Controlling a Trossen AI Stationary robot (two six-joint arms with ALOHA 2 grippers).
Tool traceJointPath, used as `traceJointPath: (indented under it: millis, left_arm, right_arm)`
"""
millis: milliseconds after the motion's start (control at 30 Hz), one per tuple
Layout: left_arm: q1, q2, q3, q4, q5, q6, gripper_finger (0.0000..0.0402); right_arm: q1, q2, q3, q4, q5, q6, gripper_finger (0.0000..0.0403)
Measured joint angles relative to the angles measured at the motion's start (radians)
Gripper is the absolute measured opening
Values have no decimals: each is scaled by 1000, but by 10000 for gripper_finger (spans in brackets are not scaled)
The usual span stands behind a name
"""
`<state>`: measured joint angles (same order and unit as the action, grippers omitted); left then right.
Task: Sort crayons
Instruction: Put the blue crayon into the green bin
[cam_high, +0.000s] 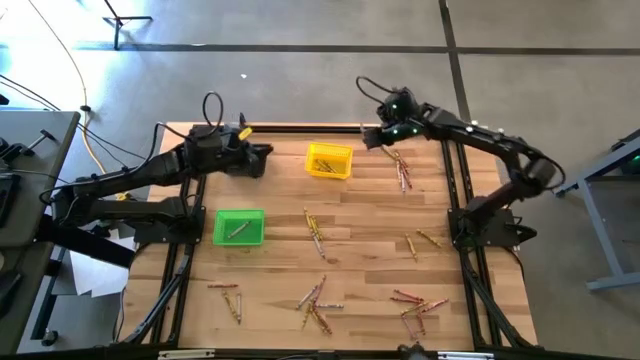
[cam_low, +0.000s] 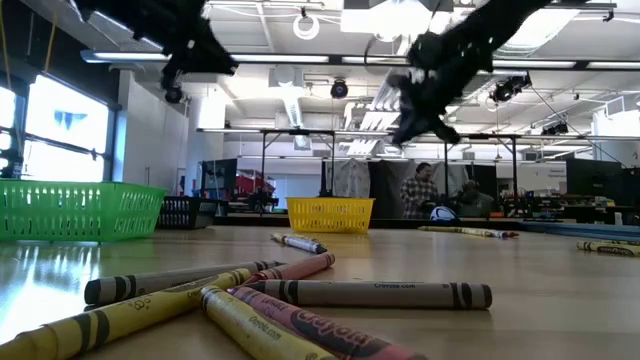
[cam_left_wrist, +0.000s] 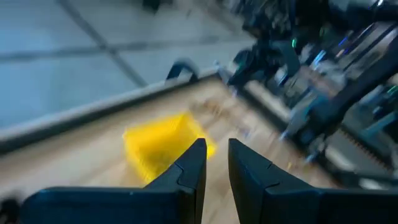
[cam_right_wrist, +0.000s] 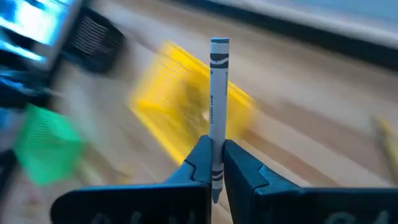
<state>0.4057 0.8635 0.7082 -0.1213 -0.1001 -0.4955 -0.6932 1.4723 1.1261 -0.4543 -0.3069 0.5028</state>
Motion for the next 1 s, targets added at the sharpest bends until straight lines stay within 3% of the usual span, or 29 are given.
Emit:
traceJointPath:
  millis: [300, 433, 633, 1000]
  left_arm:
    - [-1, 252, 0, 561, 224, -86, 53]
    - [-1, 351, 0, 761, 249, -154, 55]
    - [-11, 417, 0, 837, 331, -164, 88]
    - [-53, 462, 12, 877, 300, -132, 169]
  right_arm:
    - [192, -111, 1, 324, 91, 102, 6]
    - [266, -110, 0, 363, 153, 121, 6]
    - [350, -110, 0, 365, 237, 126, 5]
    - [463, -110, 0, 382, 383, 174, 5]
